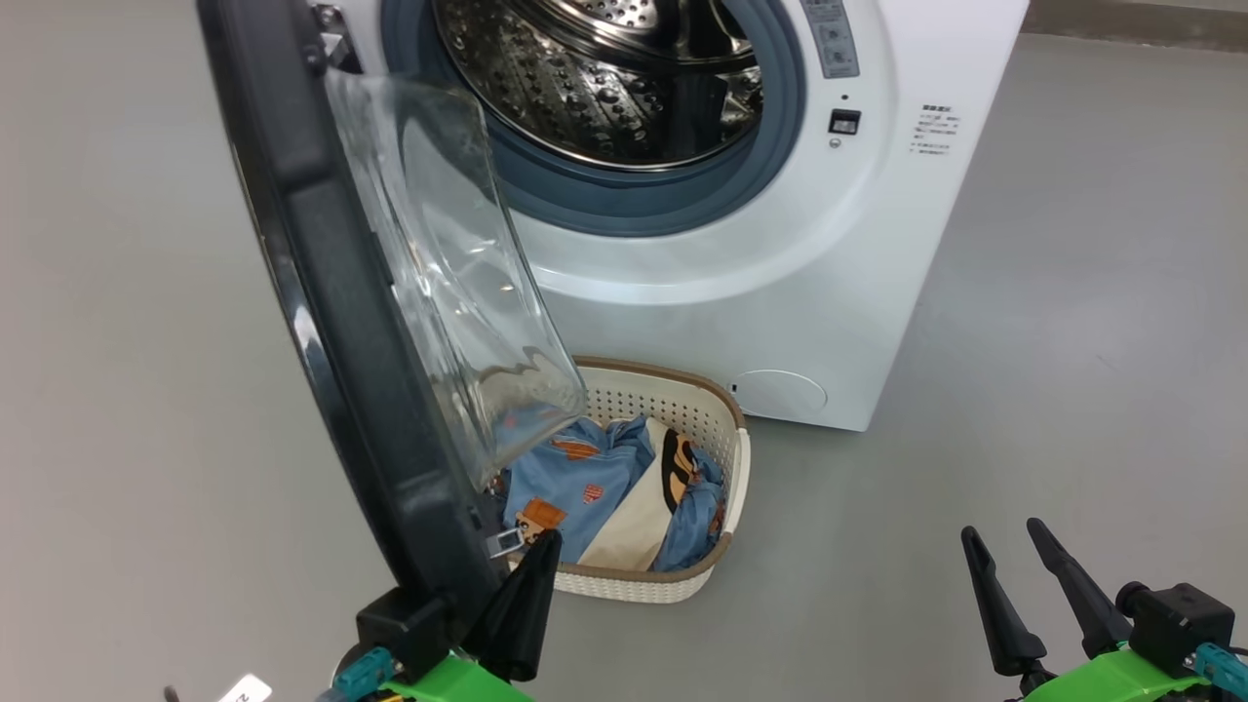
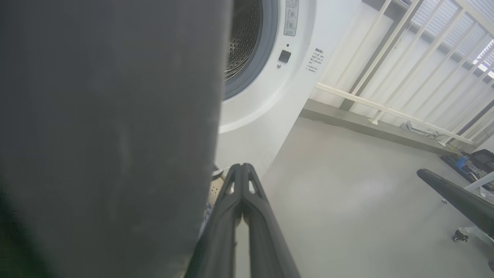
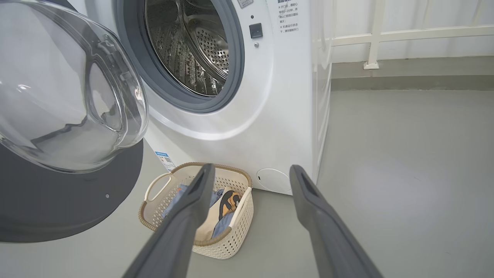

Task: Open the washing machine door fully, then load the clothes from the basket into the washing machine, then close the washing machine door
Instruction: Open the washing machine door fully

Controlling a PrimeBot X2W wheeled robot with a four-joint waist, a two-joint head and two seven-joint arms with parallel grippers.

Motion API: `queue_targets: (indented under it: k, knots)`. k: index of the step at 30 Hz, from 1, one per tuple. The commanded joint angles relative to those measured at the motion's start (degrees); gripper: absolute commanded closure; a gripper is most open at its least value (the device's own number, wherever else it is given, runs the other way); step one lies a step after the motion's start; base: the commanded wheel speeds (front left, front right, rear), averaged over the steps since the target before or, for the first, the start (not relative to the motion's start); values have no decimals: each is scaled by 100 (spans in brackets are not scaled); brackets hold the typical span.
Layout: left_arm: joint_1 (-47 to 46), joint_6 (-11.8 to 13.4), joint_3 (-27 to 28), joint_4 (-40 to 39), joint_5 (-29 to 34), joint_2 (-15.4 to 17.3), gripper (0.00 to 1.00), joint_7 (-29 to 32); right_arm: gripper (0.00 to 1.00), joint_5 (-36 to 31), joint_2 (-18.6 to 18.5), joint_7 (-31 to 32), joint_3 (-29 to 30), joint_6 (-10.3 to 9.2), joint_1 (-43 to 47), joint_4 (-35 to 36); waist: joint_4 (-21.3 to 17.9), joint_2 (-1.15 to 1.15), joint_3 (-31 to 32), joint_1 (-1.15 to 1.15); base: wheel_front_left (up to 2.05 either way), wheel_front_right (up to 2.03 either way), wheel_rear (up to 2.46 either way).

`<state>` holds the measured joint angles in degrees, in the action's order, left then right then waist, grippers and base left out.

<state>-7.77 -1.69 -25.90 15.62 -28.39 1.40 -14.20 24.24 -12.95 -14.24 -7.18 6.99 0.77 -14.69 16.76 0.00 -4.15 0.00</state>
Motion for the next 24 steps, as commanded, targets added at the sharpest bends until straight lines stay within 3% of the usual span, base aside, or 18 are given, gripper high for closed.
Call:
queue_targets:
  k: [1,24]
  knots:
    - [-63,129,342,-180,71,189,100,-80,0,-86,-114,-76,-83,50,-13,157,117,0,14,0,0,0,0]
    - [239,530,797,-440,45,555,100,-80,0,-75,-140,-76,-102,50,22,170,675,0,55,0,0,0,0]
